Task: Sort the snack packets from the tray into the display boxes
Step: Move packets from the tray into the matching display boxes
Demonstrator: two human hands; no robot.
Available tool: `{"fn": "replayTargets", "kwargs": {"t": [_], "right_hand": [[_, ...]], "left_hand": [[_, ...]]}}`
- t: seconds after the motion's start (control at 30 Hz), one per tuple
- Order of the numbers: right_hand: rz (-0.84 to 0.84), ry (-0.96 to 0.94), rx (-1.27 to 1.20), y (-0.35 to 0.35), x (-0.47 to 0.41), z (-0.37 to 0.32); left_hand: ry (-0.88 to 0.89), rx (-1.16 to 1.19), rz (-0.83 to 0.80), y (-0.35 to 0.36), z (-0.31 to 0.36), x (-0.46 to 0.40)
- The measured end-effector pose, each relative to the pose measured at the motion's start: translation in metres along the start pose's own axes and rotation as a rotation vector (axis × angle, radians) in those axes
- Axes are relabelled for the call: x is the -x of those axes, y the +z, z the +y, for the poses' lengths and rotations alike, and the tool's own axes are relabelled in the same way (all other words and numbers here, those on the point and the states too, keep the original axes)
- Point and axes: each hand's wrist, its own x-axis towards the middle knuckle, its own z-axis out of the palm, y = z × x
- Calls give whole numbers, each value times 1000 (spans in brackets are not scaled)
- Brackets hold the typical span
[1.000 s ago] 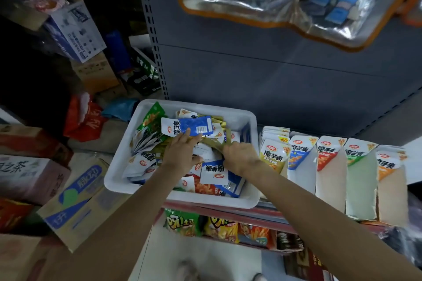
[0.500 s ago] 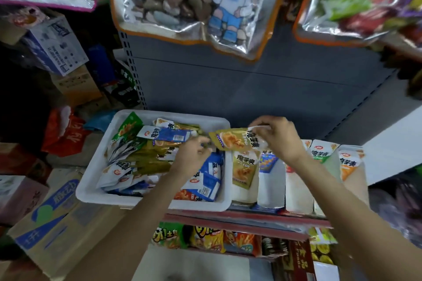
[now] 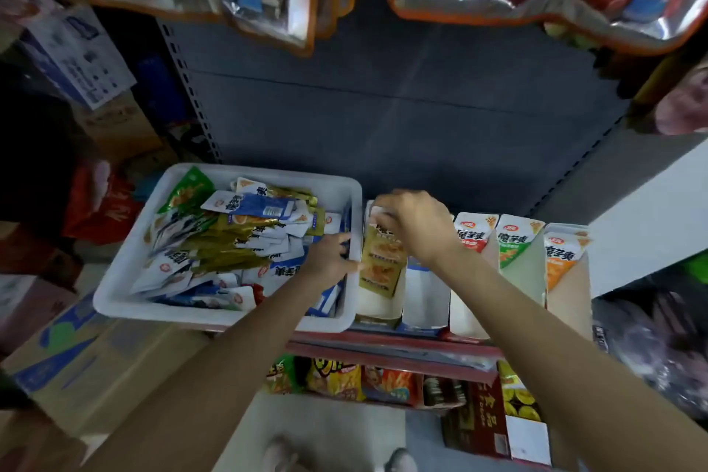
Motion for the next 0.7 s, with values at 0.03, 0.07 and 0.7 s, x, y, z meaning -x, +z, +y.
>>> {"fn": "replayTargets", "kwargs": {"t": [0.03, 0.07, 0.7], "right_hand": [[-22, -22, 24, 1, -2, -2], [-42, -41, 44, 4, -4, -3], [-69, 10, -24, 46, 8, 25]], "left_hand": [[-5, -1, 0, 1, 0, 0], [-10, 2, 4, 1, 0, 0], [-48, 60, 32, 4, -5, -4]]}}
